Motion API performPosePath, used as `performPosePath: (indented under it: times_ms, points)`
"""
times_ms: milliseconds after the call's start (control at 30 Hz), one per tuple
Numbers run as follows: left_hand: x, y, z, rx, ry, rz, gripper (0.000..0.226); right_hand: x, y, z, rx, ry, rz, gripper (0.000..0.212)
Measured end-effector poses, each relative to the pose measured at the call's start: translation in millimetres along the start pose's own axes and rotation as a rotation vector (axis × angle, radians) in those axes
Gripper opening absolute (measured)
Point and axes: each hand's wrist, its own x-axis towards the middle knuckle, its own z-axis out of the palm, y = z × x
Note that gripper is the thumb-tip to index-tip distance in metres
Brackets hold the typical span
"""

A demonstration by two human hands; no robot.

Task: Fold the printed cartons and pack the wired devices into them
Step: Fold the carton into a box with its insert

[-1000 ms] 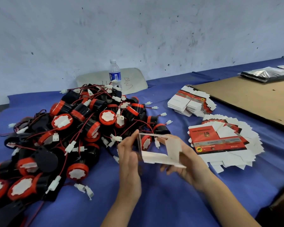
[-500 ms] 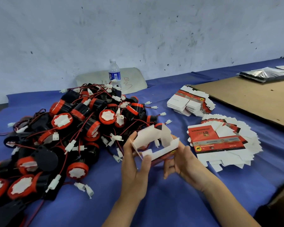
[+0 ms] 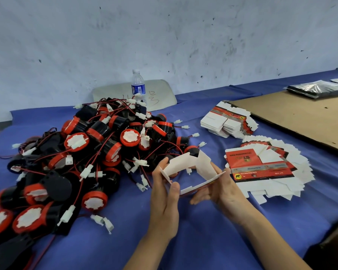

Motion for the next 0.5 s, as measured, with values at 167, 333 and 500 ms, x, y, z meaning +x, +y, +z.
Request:
performPosePath:
  times_ms: [167,333,500]
  points:
    - [-0.9,-0.6,1.8,0.041,-0.021,0.027,0.044,-0.6,-7.1,5.1,-0.027,0.085,-0.071,0.113]
    - [-1.7,0.8,3.4,0.099,-0.060,0.080,0.045,-2.8,-3.8,1.0,-0.031,0.146,-0.073,0.100]
    - [-3.4,-2.2,3.2,0.095,-0.101,0.105,0.047,-1.9,-2.0,-0.2,-0.008,0.177,-0.086,0.051]
